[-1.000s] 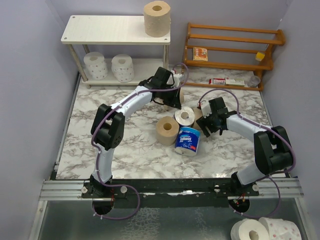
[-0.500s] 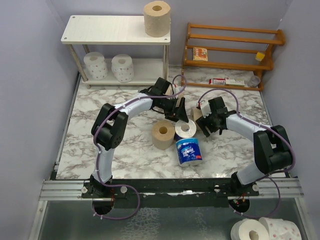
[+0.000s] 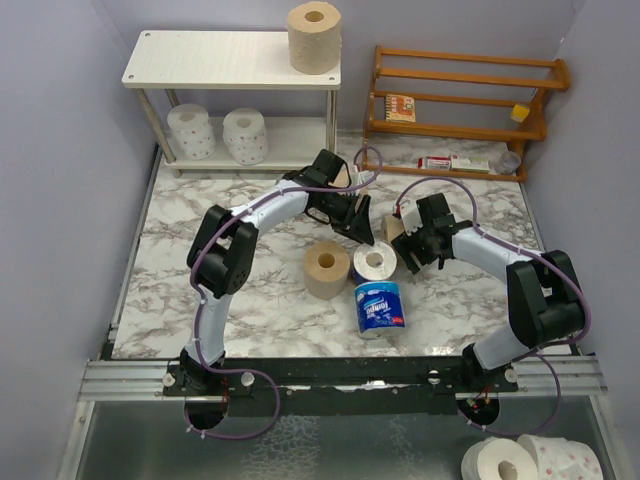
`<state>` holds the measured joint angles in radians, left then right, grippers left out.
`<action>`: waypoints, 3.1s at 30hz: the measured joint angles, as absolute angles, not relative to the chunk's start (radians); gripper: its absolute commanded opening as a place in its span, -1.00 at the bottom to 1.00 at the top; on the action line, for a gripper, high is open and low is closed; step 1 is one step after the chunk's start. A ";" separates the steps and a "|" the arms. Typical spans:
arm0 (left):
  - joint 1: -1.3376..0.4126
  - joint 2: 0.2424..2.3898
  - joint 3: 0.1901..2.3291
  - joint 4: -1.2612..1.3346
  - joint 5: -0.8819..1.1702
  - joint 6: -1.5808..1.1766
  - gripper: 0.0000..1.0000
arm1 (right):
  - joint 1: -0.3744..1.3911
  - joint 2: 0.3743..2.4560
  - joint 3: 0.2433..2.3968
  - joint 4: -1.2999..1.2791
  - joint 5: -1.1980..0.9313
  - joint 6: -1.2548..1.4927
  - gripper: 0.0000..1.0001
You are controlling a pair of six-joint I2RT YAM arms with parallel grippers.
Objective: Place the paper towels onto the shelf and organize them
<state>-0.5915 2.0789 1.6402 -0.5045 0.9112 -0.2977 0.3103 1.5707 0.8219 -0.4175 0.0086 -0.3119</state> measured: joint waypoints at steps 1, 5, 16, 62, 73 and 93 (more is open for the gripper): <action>-0.593 2.082 1.648 -0.518 0.910 -0.278 0.18 | 0.310 1.571 0.822 -0.418 0.008 -0.312 0.50; -0.599 2.089 1.682 -0.573 0.899 -0.218 0.28 | 0.310 1.571 0.822 -0.418 0.008 -0.312 0.50; -0.661 2.099 1.803 -0.717 0.797 -0.049 0.29 | 0.310 1.571 0.822 -0.418 0.008 -0.312 0.50; -0.570 2.087 2.210 -0.963 0.477 -0.068 -1.00 | 0.305 1.577 0.822 -0.380 0.011 -0.311 0.50; -0.352 1.972 2.066 -0.857 0.364 -0.313 -1.00 | 0.307 1.555 0.820 -0.372 0.011 -0.319 0.49; -0.298 1.803 1.839 -0.676 -0.234 -0.711 -1.00 | 0.308 1.559 0.822 -0.370 0.010 -0.319 0.46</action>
<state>-0.2981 1.8027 1.8393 -0.6758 -0.2337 -0.7109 0.3077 1.5589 0.8219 -0.3698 0.0101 -0.3191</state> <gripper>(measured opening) 0.261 0.730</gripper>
